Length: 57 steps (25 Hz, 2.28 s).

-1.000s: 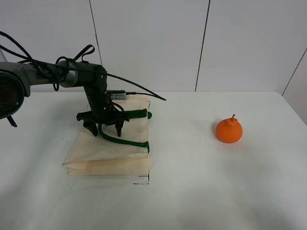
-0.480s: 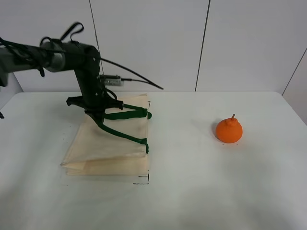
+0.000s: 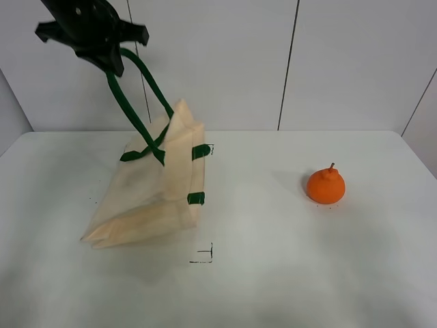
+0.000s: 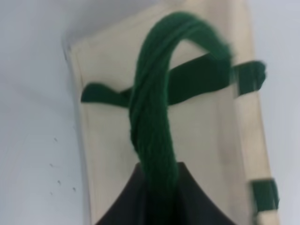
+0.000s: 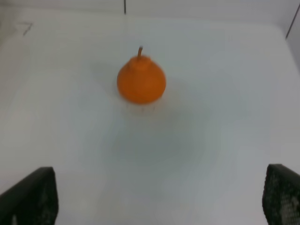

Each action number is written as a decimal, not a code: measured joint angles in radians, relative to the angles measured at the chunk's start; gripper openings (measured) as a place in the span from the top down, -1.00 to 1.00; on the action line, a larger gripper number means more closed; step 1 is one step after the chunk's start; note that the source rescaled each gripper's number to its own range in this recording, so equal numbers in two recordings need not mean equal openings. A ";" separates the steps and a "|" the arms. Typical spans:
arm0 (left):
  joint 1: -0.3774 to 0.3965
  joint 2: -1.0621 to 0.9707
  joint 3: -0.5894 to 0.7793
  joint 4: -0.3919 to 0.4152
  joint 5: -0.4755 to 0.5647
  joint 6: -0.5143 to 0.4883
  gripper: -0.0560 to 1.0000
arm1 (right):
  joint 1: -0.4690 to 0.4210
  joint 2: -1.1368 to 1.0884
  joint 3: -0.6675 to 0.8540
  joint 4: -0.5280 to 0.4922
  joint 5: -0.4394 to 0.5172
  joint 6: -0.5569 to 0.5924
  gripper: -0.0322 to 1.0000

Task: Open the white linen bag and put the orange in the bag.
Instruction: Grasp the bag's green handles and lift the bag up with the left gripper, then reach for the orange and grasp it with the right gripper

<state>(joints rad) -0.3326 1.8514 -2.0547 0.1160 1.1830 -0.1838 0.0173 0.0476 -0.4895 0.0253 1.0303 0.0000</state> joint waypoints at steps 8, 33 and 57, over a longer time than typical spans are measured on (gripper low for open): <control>0.000 -0.044 -0.058 -0.015 0.001 0.013 0.89 | 0.000 0.498 -0.107 0.051 -0.040 0.014 -1.00; 0.000 -0.044 -0.058 -0.041 0.001 0.022 0.89 | 0.000 1.981 -1.002 0.052 -0.060 -0.049 -1.00; 0.000 -0.044 -0.058 -0.041 0.001 0.024 0.89 | 0.035 2.083 -1.006 0.058 -0.159 -0.105 -1.00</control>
<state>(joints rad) -0.3326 1.8071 -2.1132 0.0751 1.1839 -0.1601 0.0525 2.1301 -1.4950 0.0831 0.8715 -0.1047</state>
